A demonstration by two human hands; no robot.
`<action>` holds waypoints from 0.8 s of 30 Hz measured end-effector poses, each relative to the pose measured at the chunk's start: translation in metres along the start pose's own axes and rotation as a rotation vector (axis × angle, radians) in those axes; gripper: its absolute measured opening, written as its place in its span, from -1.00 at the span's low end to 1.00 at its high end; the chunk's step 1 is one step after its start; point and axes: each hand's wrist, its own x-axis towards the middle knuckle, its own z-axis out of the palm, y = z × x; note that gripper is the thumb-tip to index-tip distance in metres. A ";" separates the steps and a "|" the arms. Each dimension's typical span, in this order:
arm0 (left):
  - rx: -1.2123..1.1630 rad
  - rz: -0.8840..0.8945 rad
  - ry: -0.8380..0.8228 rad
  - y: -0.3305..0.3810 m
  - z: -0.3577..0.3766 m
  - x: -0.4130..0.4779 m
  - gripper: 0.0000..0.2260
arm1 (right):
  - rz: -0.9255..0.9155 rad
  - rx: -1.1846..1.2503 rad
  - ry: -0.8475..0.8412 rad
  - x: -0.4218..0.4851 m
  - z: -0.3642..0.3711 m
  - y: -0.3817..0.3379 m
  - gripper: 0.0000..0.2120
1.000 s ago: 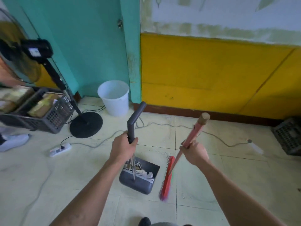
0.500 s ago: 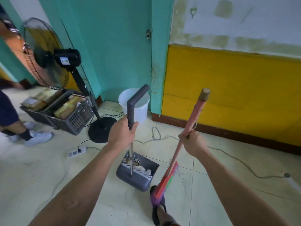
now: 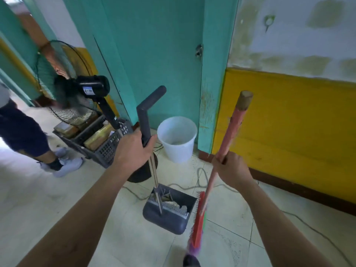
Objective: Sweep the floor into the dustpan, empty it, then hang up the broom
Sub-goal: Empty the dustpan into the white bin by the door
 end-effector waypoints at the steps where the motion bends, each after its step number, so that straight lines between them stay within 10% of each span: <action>1: -0.002 0.001 0.029 0.004 -0.002 0.012 -0.67 | -0.010 -0.007 -0.009 0.012 -0.003 -0.003 -0.73; 24: -0.208 0.324 0.299 -0.009 0.013 0.307 -0.71 | 0.013 0.094 0.081 0.228 -0.013 -0.108 -0.77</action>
